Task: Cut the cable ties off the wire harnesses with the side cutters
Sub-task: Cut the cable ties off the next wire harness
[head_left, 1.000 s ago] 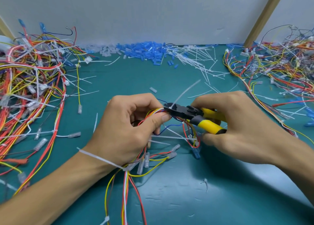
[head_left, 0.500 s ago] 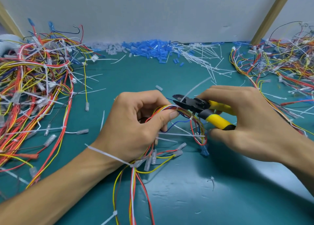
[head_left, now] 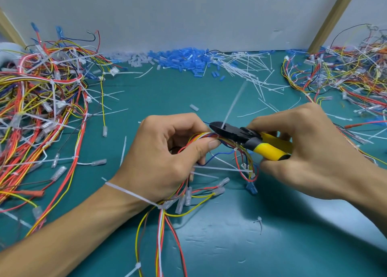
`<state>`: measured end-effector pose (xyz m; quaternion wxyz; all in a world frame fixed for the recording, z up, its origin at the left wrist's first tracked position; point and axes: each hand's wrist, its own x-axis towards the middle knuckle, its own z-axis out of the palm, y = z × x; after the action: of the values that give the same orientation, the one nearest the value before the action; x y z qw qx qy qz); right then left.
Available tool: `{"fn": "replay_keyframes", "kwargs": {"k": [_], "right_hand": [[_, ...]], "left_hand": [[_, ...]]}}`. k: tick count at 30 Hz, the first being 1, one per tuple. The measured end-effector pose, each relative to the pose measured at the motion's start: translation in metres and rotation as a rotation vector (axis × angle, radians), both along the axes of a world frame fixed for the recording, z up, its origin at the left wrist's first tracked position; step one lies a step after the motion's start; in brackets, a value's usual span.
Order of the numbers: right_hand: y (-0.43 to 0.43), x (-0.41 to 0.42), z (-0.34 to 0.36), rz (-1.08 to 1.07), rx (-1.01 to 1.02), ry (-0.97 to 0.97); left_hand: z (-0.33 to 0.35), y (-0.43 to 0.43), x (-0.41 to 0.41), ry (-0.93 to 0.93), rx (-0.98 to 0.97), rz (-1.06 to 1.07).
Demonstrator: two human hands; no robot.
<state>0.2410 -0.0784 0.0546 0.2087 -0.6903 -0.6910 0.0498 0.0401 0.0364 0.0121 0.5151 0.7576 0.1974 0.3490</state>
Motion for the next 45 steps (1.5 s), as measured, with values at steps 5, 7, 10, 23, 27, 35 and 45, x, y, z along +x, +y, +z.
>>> {"fn": "replay_keyframes", "kwargs": {"k": [5, 7, 10, 23, 27, 35, 45], "right_hand": [[-0.001, 0.001, 0.000, 0.017, 0.001, -0.021], [-0.001, 0.002, 0.000, 0.001, -0.026, -0.041], [-0.001, 0.002, 0.003, 0.017, -0.067, -0.032], [-0.001, 0.008, -0.003, 0.025, -0.071, -0.029], [0.000, 0.015, -0.008, 0.062, -0.111, 0.014], [-0.001, 0.010, -0.009, 0.087, -0.068, -0.062], [-0.004, -0.001, 0.001, 0.077, -0.100, -0.226]], "left_hand": [[0.000, -0.001, 0.000, 0.006, 0.016, 0.001], [-0.001, -0.001, 0.000, 0.017, 0.007, -0.007], [-0.002, -0.002, 0.000, 0.018, 0.004, -0.009], [-0.004, -0.001, 0.001, 0.027, 0.015, 0.000], [-0.003, -0.001, 0.002, 0.026, -0.005, 0.010], [-0.005, 0.001, 0.002, 0.052, -0.005, 0.041], [-0.002, -0.001, 0.000, 0.022, 0.030, 0.041]]}}
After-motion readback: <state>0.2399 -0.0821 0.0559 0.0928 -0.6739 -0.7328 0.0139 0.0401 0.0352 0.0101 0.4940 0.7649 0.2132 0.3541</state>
